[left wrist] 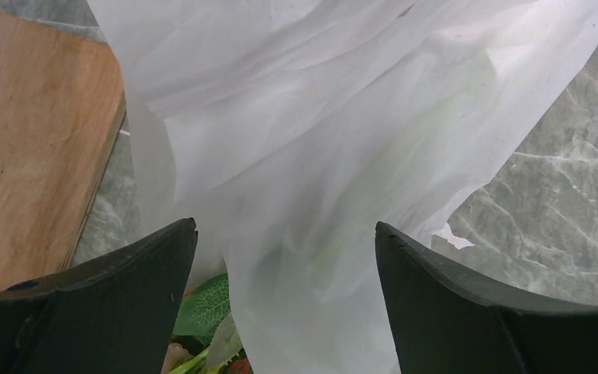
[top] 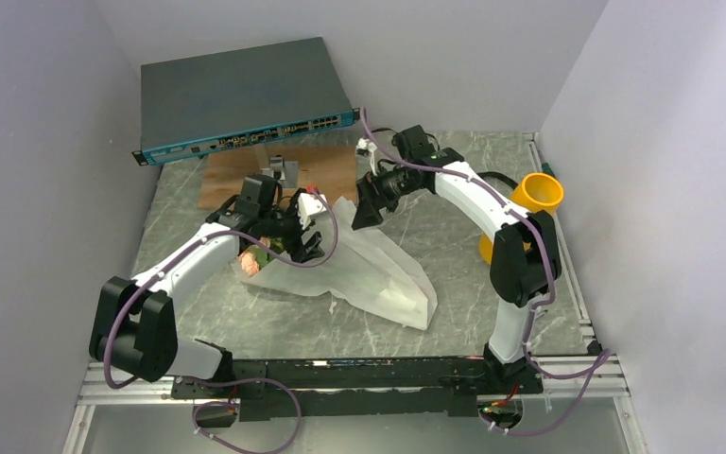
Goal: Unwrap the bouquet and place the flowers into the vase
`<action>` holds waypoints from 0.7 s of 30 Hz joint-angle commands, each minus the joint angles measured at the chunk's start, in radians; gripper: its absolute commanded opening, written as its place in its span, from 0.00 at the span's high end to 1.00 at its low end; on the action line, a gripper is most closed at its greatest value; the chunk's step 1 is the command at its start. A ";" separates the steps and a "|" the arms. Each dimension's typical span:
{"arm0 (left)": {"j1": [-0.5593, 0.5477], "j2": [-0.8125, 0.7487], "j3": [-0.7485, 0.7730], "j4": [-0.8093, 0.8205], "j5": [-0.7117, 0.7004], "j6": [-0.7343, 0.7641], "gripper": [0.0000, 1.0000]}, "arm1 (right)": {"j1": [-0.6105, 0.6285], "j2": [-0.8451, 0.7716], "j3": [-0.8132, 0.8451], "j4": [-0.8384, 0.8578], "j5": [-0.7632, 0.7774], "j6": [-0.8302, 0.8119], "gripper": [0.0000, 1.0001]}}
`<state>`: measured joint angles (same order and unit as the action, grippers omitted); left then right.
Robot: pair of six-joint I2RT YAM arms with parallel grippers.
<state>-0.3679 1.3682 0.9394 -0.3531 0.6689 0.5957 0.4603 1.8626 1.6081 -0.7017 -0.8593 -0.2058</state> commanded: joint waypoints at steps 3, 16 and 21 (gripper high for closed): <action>0.000 0.037 -0.022 0.077 0.010 0.058 0.06 | 0.041 0.021 -0.030 0.014 0.047 -0.028 0.19; 0.021 0.088 -0.094 0.077 -0.118 0.203 0.16 | 0.041 0.079 0.010 0.057 0.156 -0.048 0.98; 0.062 0.120 -0.091 0.103 -0.155 0.217 0.31 | 0.041 0.099 0.023 0.145 0.220 -0.011 1.00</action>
<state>-0.3367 1.4715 0.8471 -0.2916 0.5457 0.7677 0.5045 1.9594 1.5951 -0.6624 -0.7044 -0.2352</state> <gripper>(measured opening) 0.723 0.007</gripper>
